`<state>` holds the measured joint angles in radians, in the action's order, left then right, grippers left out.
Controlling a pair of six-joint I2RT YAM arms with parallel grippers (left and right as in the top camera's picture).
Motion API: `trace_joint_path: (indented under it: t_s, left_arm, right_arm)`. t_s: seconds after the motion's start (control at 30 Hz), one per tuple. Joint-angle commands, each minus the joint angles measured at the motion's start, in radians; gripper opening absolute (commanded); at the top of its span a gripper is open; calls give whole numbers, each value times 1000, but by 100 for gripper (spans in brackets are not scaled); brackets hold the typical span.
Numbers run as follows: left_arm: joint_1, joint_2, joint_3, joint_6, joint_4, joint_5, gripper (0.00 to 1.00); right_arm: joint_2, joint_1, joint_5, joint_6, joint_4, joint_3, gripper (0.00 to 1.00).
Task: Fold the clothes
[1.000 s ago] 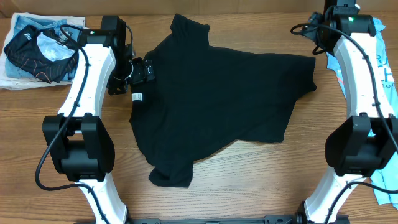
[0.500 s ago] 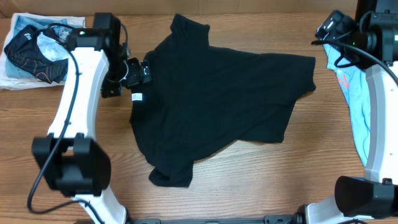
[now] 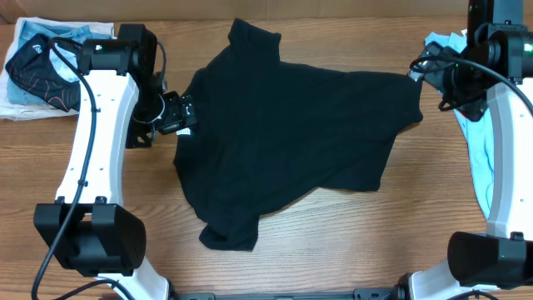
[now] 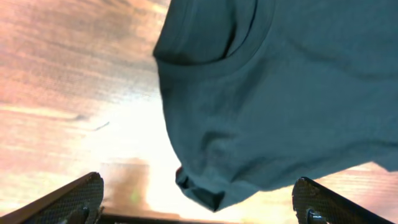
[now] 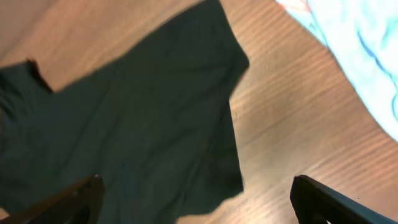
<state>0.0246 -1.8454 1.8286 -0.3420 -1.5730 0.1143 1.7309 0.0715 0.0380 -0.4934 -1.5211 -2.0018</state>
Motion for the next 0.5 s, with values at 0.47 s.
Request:
trace_joint_path:
  t_s: [0.47]
  left_arm:
    - [4,131,21,-104,-37,-96,96]
  right_arm:
    - [-196,-180,-26,-9,-116,-8,100]
